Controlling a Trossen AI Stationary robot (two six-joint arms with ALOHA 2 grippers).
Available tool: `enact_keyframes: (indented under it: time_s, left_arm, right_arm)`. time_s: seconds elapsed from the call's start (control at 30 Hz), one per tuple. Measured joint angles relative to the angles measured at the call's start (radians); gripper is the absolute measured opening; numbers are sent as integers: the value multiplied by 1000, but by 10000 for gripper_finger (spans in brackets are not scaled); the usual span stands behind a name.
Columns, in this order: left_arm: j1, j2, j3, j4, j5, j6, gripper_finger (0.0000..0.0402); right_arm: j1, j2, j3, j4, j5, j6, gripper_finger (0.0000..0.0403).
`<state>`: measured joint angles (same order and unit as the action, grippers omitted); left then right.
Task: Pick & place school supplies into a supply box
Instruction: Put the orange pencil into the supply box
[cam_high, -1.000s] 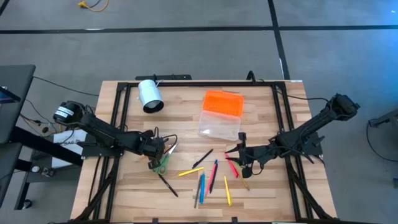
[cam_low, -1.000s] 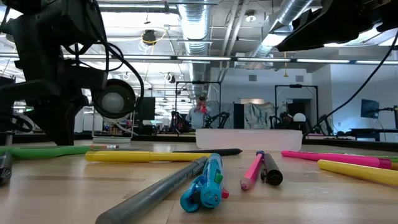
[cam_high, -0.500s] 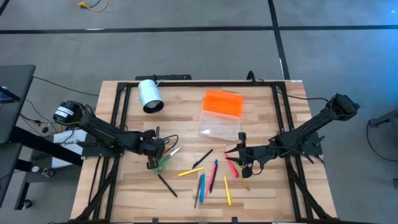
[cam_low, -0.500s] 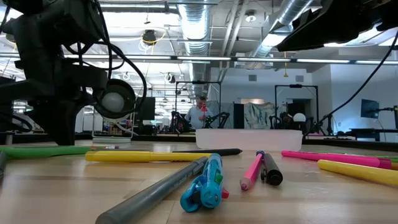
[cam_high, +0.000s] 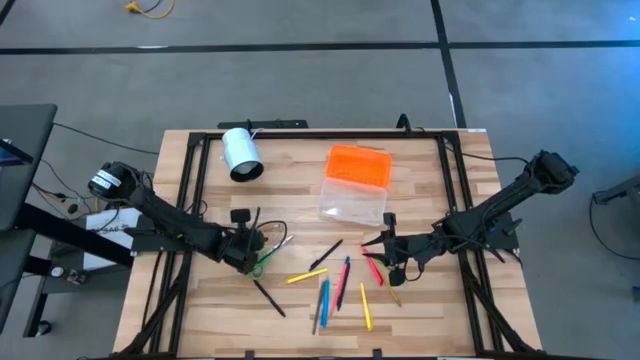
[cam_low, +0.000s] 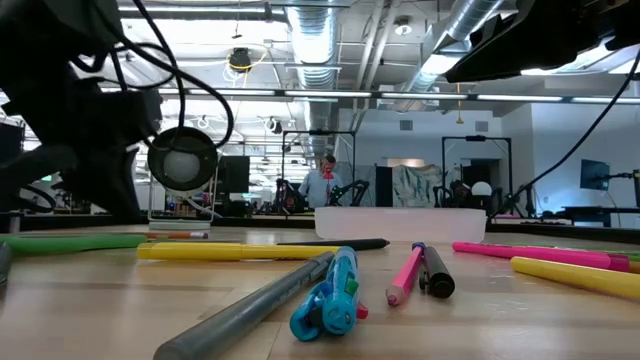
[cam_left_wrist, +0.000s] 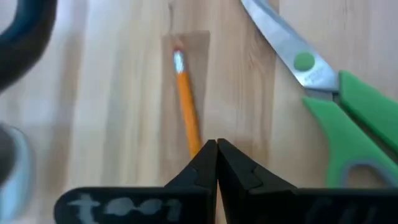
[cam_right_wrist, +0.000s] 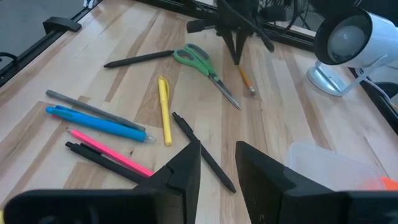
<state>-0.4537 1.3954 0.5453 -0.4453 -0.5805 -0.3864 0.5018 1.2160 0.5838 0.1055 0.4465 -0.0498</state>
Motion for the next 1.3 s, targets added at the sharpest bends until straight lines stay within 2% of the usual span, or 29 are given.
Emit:
enact_keyframes:
  time_s: [0.1, 0.17, 0.23, 0.33, 0.43, 0.63, 0.8, 0.87, 0.97, 1.03, 1.17, 1.3]
  left_arm:
    - [-26, -1, 0, 20, -59, 23, 2]
    - [-30, -1, 1, 28, -53, 25, 2]
    - [-16, -1, 1, 14, -27, -23, 2]
    - [24, -1, 2, -58, -32, -130, 1]
    - [75, -2, 2, -113, -54, -175, 8]
    - [213, -3, 2, -113, -34, -127, 76]
    - [367, -3, 2, -67, 32, 25, 156]
    - [434, -3, 2, -21, 91, 100, 181]
    - [553, -8, -6, 77, 305, 214, 204]
    - [627, -9, -12, 110, 407, 250, 209]
    - [731, -9, -32, 130, 497, 289, 209]
    - [774, -9, -40, 136, 589, 321, 209]
  right_arm:
    - [0, 0, 0, 0, 0, -1, 98]
    - [0, 0, 0, 0, 0, -1, 98]
    - [0, 0, 0, 0, 0, -2, 98]
    - [0, 0, 0, 1, 0, -3, 98]
    - [-5, 0, 0, 8, 0, -4, 98]
    - [-14, 0, 0, 7, 1, -3, 98]
    - [-14, 0, 0, 6, 0, -3, 98]
    - [-14, 0, 0, 4, 0, -3, 98]
    - [-13, 0, 0, -4, 0, -3, 98]
    - [-13, 0, 0, -10, 0, 3, 98]
    - [-13, 0, 0, -40, 0, 29, 98]
    - [-13, 0, 0, -72, 0, 59, 98]
